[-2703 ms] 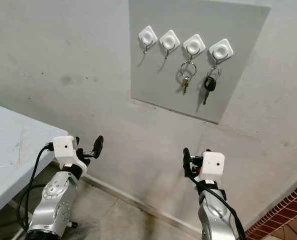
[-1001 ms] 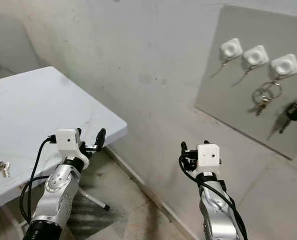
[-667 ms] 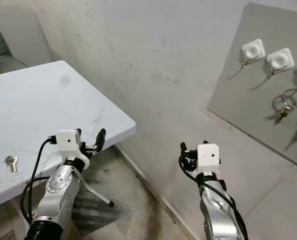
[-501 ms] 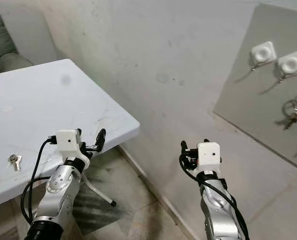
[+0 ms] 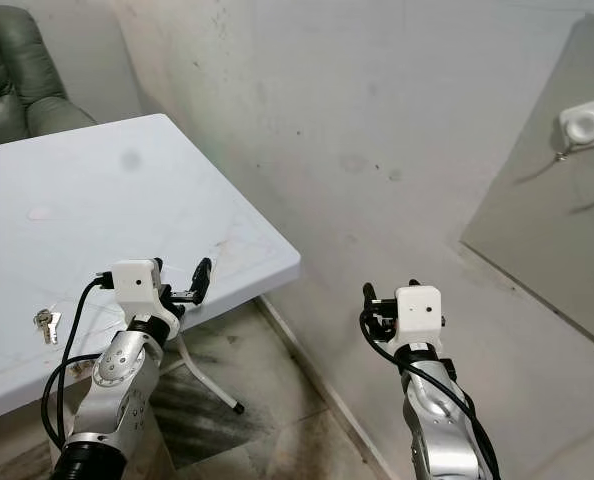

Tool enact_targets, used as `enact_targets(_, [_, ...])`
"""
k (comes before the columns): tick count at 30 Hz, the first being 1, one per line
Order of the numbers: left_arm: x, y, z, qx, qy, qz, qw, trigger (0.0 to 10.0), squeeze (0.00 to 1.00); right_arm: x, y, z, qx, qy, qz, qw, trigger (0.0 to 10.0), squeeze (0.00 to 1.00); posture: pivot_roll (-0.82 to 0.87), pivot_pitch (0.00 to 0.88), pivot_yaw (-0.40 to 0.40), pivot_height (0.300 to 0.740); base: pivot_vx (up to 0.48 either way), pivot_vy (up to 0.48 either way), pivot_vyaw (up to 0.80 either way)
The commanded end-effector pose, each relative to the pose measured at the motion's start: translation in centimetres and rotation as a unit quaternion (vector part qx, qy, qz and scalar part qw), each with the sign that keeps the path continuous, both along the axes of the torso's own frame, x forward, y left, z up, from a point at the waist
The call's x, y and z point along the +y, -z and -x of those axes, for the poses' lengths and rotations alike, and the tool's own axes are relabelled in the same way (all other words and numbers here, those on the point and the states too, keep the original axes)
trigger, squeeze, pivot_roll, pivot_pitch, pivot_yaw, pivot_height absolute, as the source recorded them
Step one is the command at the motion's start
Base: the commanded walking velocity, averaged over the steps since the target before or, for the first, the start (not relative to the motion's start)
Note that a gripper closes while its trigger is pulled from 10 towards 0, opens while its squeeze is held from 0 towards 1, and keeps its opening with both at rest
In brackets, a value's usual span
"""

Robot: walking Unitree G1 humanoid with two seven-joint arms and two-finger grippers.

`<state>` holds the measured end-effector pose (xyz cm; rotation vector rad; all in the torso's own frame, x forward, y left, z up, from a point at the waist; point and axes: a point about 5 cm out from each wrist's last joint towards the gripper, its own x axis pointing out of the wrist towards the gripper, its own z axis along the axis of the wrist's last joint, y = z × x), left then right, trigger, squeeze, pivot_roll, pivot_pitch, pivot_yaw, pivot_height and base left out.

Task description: Hang keys on a hook

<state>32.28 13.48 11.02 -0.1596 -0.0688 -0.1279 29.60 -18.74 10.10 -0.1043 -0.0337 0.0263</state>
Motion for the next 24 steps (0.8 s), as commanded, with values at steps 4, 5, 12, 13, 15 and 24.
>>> enact_targets(4, [-0.04, 0.28, 0.08, 0.006, 0.0, -0.001, 1.0, 10.0, 0.0, -0.2, -0.43, 0.06, -0.005, -0.002, 0.002, 1.0, 10.0, 0.0, 0.0, 0.016, -0.075, 0.74, 0.0, 0.0, 0.79])
enact_targets(5, [-0.04, 0.31, 0.08, 0.008, 0.001, 0.0, 1.0, 10.0, 0.0, -0.19, -0.42, 0.07, -0.005, -0.003, 0.002, 1.0, 10.0, 0.0, 0.0, 0.016, -0.075, 0.74, 0.0, 0.0, 0.79])
enact_targets(12, [0.02, 0.36, 0.14, 0.007, -0.004, 0.002, 1.0, 10.0, 0.0, -0.15, -0.36, 0.04, -0.004, -0.005, 0.004, 1.0, 10.0, 0.0, 0.0, 0.01, -0.077, 0.74, 0.0, 0.198, 0.79])
enact_targets(13, [0.01, 0.37, 0.14, 0.008, -0.004, 0.002, 1.0, 10.0, 0.0, -0.14, -0.37, 0.05, -0.004, -0.006, 0.004, 1.0, 10.0, 0.0, 0.0, 0.01, -0.077, 0.74, 0.0, 0.0, 0.79])
enact_targets(15, [-0.02, 0.43, 0.21, 0.011, -0.005, 0.008, 1.0, 10.0, 0.0, -0.14, -0.35, 0.09, -0.003, -0.008, 0.004, 1.0, 10.0, 0.0, 0.0, 0.009, -0.079, 0.74, 0.0, 0.0, 0.79])
enact_targets(24, [0.04, 0.76, 0.31, 0.023, -0.011, 0.009, 1.0, 10.0, 0.0, -0.19, -0.38, 0.18, -0.002, -0.009, 0.006, 1.0, 10.0, 0.0, 0.0, 0.01, -0.081, 0.74, 0.0, 0.0, 0.79])
